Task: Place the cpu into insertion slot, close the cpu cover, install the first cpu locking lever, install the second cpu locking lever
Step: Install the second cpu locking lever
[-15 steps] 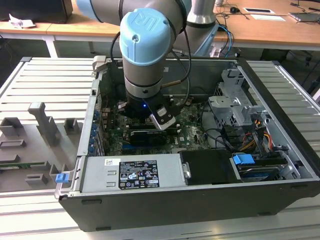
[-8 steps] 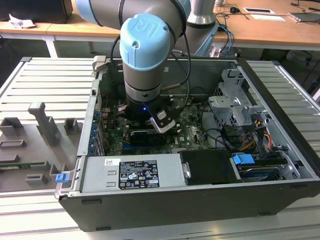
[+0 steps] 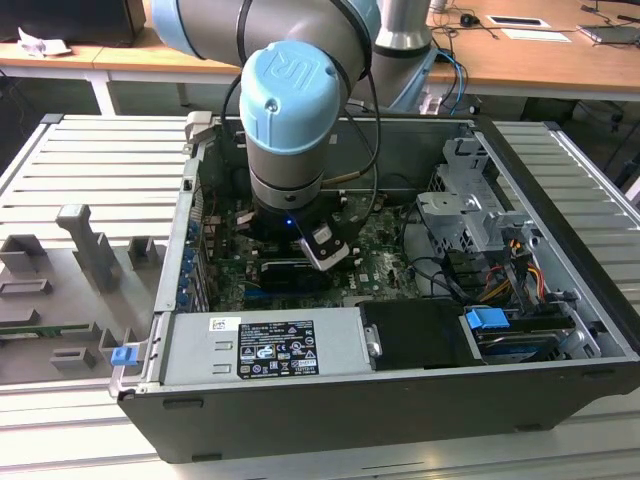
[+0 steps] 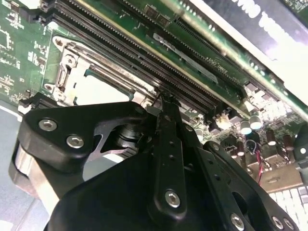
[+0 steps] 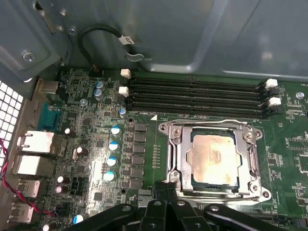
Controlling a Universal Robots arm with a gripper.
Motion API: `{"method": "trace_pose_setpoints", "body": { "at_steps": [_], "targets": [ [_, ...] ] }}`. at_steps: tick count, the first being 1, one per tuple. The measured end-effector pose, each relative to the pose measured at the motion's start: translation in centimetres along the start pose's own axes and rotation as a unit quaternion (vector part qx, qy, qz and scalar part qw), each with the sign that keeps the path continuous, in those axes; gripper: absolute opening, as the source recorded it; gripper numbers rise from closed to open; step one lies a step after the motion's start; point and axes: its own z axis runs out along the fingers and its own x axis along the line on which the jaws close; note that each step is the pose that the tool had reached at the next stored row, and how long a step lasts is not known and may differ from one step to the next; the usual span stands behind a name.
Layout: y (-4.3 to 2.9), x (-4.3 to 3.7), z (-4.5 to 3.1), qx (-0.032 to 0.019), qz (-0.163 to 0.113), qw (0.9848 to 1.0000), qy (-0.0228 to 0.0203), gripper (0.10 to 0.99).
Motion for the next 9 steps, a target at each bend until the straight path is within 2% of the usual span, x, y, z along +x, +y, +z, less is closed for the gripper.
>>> {"method": "trace_pose_setpoints", "body": {
  "at_steps": [6, 8, 9],
  "targets": [
    [-0.04, 0.1, 0.09, 0.0002, 0.0, 1.0, 0.0, 0.106],
    [0.09, 0.09, -0.25, 0.0, 0.0, 1.0, 0.0, 0.106],
    [0.36, 0.09, -0.98, 0.0002, 0.0, 1.0, 0.0, 0.106]
  ]
}}
